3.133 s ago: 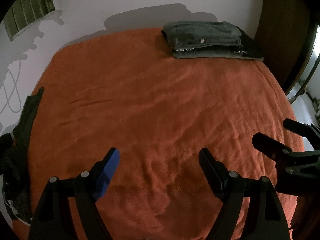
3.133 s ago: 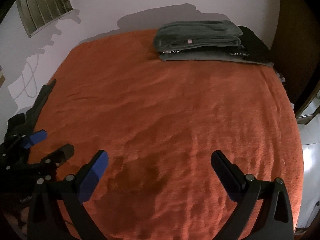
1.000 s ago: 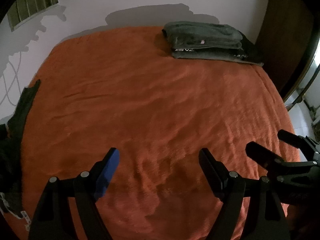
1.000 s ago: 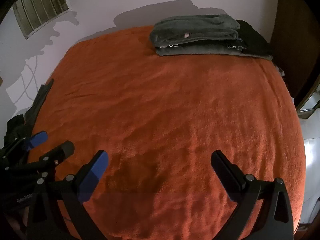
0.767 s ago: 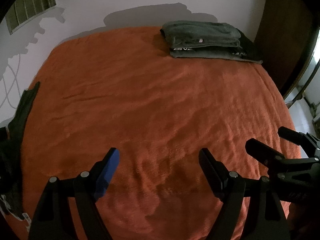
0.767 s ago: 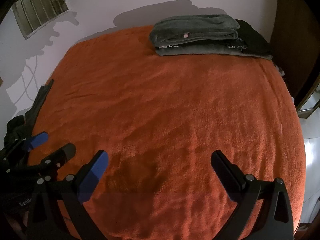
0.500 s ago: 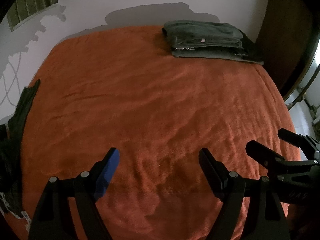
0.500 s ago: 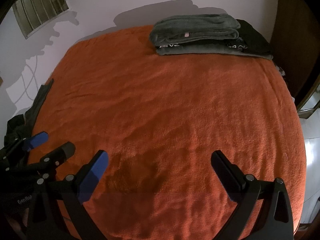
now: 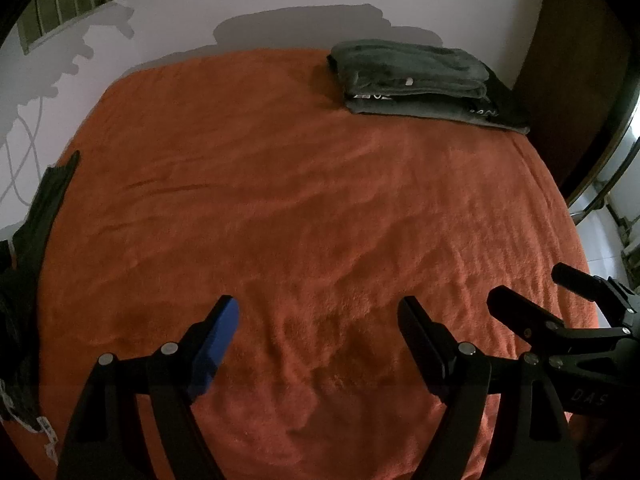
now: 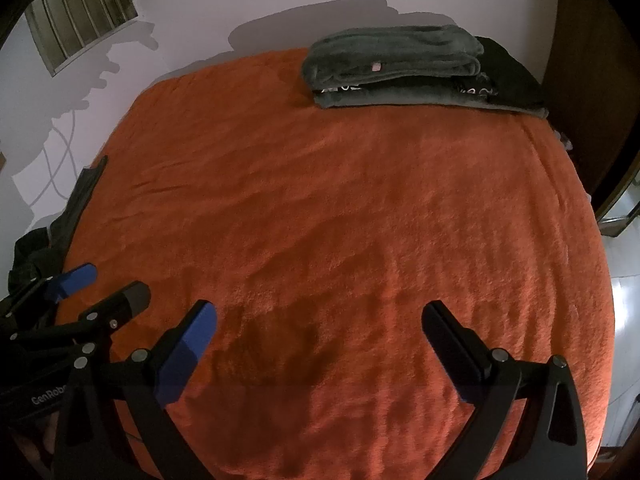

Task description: Fold clothes

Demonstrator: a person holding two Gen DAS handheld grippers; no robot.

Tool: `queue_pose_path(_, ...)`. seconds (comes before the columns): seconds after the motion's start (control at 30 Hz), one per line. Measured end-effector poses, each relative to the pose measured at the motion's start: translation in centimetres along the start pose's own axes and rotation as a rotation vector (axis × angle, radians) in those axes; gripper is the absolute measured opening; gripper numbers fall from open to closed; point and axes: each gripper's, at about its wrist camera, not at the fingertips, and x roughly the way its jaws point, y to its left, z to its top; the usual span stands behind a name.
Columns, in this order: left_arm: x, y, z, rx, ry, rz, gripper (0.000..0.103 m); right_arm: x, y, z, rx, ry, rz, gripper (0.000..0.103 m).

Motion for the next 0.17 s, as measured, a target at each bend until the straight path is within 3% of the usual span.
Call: queue_pose_path(0.17,0.0,0.05,0.1,-0.006,0.002,0.0,0.082,0.06,0.13,0.16,-0.002,0.001,0.005,0.103)
